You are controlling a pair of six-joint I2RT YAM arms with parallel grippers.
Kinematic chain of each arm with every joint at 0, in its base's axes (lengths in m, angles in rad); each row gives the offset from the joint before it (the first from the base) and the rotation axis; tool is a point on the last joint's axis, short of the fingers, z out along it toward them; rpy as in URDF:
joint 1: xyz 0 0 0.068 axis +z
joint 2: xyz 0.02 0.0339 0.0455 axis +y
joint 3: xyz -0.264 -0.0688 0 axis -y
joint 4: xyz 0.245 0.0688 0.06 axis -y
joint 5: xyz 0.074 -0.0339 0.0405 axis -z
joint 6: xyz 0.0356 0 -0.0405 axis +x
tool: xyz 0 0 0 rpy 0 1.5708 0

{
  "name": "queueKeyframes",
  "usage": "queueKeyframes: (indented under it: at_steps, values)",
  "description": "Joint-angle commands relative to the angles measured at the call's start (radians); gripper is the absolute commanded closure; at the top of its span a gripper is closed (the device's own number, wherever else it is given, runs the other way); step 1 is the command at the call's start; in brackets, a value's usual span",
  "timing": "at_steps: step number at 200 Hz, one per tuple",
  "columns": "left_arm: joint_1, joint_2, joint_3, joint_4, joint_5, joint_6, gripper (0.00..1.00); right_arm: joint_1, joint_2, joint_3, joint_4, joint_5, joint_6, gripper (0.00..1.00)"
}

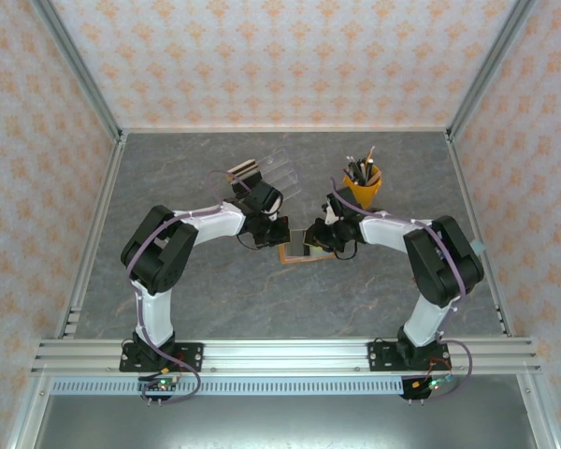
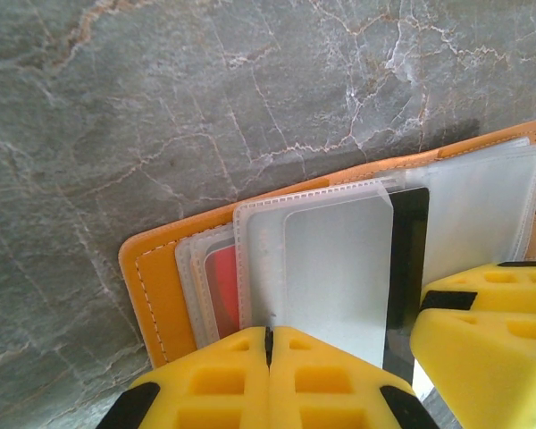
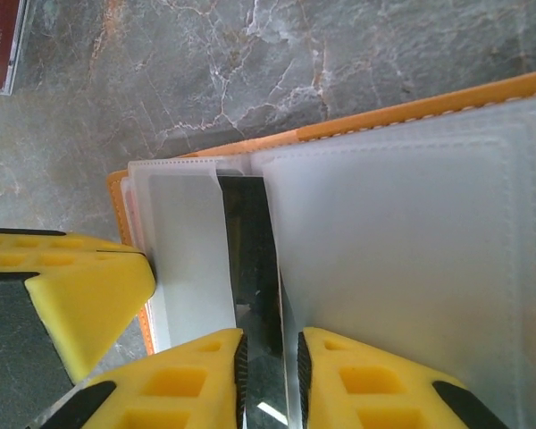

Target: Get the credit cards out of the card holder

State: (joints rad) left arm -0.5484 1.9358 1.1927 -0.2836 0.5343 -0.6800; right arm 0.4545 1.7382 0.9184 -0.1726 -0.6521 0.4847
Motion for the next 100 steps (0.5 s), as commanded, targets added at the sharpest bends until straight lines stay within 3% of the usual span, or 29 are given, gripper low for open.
queueKeyframes:
  at_steps: [1, 56, 100]
  values:
    - [-0.004, 0.051, -0.021, -0.106, -0.067, 0.025, 1.0, -0.002, 0.02, 0.032, 0.017, -0.013, -0.014, 0.76]
    - [-0.003, 0.053, -0.026, -0.102, -0.06, 0.023, 1.0, -0.002, 0.044, 0.037, 0.03, -0.031, -0.014, 0.77]
    - [-0.002, 0.044, -0.024, -0.114, -0.071, 0.023, 1.0, -0.001, 0.034, 0.034, 0.001, 0.029, -0.024, 0.86]
